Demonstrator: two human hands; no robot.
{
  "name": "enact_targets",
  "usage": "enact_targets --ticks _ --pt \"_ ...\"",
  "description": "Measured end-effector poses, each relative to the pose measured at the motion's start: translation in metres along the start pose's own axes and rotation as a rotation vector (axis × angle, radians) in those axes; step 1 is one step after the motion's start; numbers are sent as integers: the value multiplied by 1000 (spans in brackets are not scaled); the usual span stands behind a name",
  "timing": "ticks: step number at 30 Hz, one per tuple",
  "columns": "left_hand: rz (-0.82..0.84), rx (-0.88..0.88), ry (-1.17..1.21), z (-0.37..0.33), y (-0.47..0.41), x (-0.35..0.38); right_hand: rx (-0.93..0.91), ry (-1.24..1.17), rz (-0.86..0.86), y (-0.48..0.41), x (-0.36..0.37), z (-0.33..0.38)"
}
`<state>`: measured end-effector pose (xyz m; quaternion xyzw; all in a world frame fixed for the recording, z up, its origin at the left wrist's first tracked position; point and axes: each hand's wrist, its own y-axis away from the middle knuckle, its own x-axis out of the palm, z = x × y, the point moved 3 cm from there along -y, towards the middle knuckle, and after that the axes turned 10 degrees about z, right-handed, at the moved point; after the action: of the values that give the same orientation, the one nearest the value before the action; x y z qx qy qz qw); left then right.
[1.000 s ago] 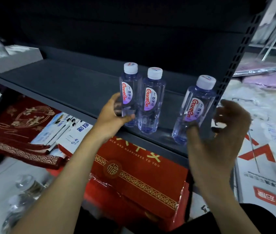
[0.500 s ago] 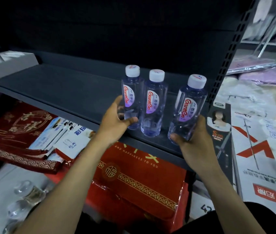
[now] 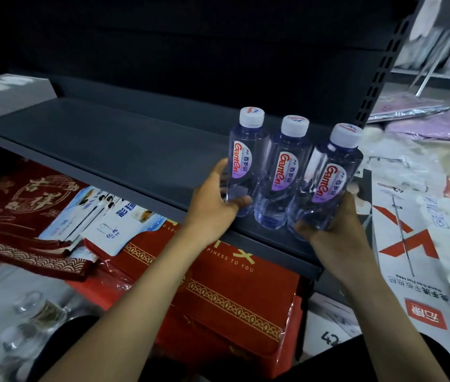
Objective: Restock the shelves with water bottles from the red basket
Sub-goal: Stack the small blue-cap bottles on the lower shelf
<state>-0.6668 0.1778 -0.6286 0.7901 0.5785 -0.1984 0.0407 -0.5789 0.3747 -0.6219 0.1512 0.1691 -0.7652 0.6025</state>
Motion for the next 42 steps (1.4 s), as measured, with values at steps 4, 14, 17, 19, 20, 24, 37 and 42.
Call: enact_targets --ticks 4,14,17,19,20,24,37,42 --pt "14 -14 -54 -5 3 0 -138 24 -402 17 -8 28" --pt "-220 2 -995 -38 55 -56 -553 190 -316 42 70 101" --pt "-307 -132 -1160 -34 96 -95 -529 103 -53 44 120 119" --pt "-352 -257 -1247 -26 137 -128 -549 145 55 49 157 133" --pt "-371 -321 -1275 -22 163 -146 -560 173 110 54 176 141" --pt "-455 -601 -1344 -12 282 -209 -621 242 378 90 248 171" --pt "-613 -1442 -938 51 645 -241 -1094 150 1108 339 430 270" --pt "-740 -1587 -342 129 722 -216 -794 291 1489 425 515 224"
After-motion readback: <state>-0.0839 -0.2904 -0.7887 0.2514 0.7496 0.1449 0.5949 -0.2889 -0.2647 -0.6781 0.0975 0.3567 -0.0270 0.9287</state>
